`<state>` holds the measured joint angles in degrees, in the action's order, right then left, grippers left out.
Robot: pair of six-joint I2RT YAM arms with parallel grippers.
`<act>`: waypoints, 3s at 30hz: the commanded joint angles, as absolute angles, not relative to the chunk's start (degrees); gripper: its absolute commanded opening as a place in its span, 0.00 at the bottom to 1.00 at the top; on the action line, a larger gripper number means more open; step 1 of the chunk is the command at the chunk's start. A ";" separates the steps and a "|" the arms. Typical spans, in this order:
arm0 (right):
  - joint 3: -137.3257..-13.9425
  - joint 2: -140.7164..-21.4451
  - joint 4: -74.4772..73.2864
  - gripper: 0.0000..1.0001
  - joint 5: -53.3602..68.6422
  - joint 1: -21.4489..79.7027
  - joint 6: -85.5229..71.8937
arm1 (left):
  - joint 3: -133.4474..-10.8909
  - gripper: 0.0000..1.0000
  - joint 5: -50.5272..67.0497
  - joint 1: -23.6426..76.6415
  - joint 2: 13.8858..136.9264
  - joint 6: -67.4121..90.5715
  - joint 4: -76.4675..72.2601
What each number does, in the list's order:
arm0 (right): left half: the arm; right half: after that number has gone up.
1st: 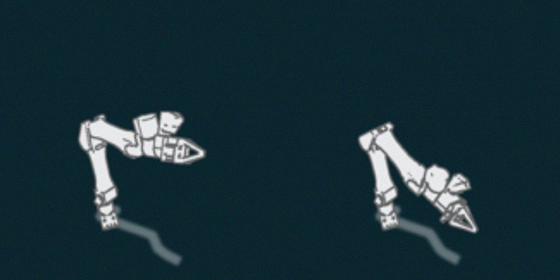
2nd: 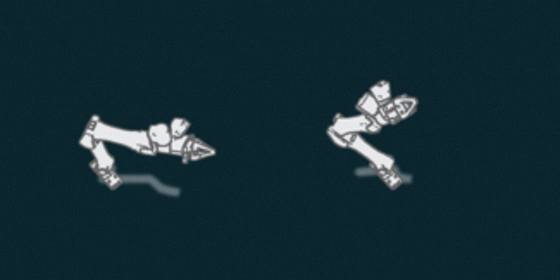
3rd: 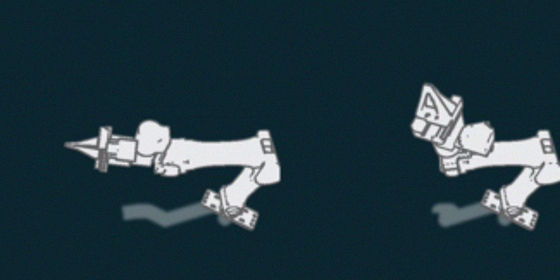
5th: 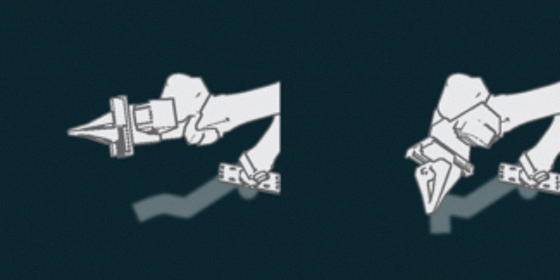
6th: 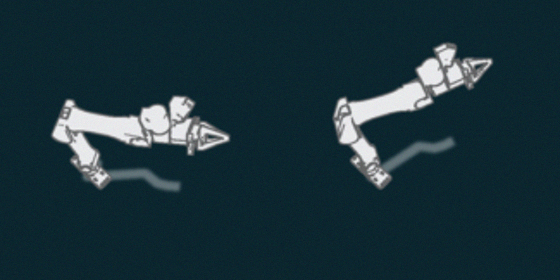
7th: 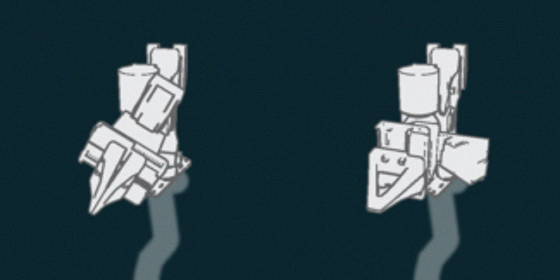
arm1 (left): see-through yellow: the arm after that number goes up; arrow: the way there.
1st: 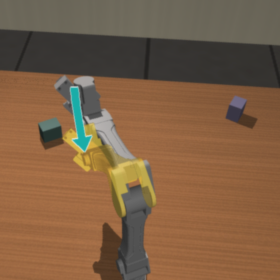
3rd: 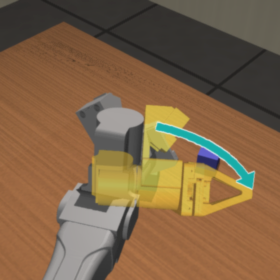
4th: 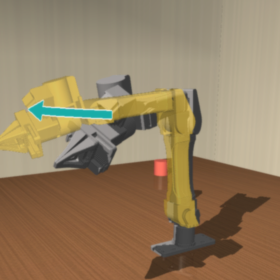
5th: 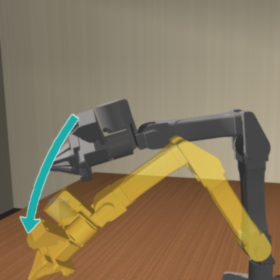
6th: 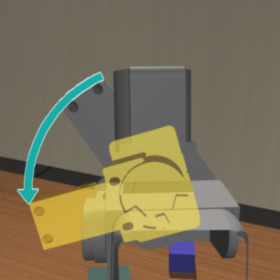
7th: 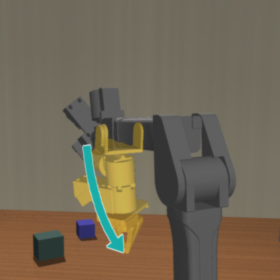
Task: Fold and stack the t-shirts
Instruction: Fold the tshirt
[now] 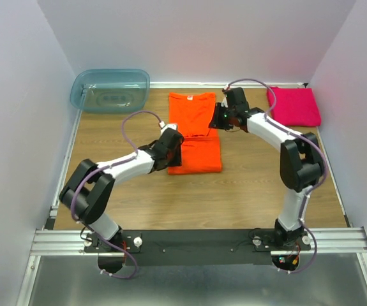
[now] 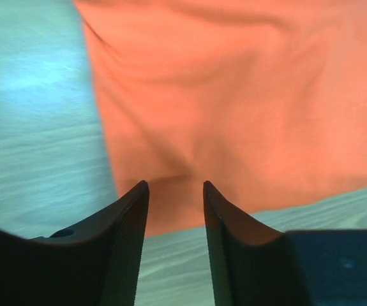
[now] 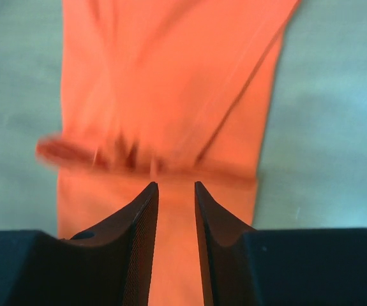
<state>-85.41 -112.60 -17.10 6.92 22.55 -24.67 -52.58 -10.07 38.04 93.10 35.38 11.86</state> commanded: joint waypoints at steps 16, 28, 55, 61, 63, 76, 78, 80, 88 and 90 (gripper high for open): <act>-61.18 -90.97 -12.48 0.37 22.06 22.41 -26.10 | -70.20 0.15 -5.71 31.12 106.76 30.24 8.44; -53.62 -86.05 -11.17 0.37 23.37 22.41 -28.74 | -88.58 0.18 -5.45 24.70 118.82 27.60 12.83; -42.55 -110.38 23.55 0.31 49.39 19.16 -34.63 | -39.82 0.00 18.81 23.82 98.07 39.55 -15.56; -34.81 -115.66 32.60 0.26 47.82 14.60 -35.95 | -34.73 0.00 16.79 23.55 98.26 42.98 -16.34; -33.23 -115.40 32.96 0.26 46.50 13.63 -35.95 | -32.44 0.00 16.61 23.55 96.95 43.59 -16.52; -22.94 -98.81 23.51 0.26 38.78 13.45 -35.60 | -23.02 0.01 13.10 23.64 81.22 46.06 -9.59; -25.38 -92.07 13.96 0.26 36.58 14.23 -33.42 | -26.44 0.12 10.31 23.90 77.27 44.92 -3.91; -27.67 -87.47 7.33 0.27 32.09 15.03 -31.82 | -29.43 0.23 7.05 24.69 74.20 43.51 0.86; -37.69 -70.85 -18.61 0.61 13.84 17.40 -30.94 | -37.52 0.77 -5.62 33.38 64.33 46.75 17.48; -39.54 -70.75 -22.57 0.66 10.21 18.01 -30.33 | -39.19 0.77 -8.07 38.74 66.17 49.90 19.68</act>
<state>-36.34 -71.94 -6.87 23.40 16.82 -32.18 -37.74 -0.27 31.77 64.20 45.58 9.50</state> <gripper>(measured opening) 0.626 0.764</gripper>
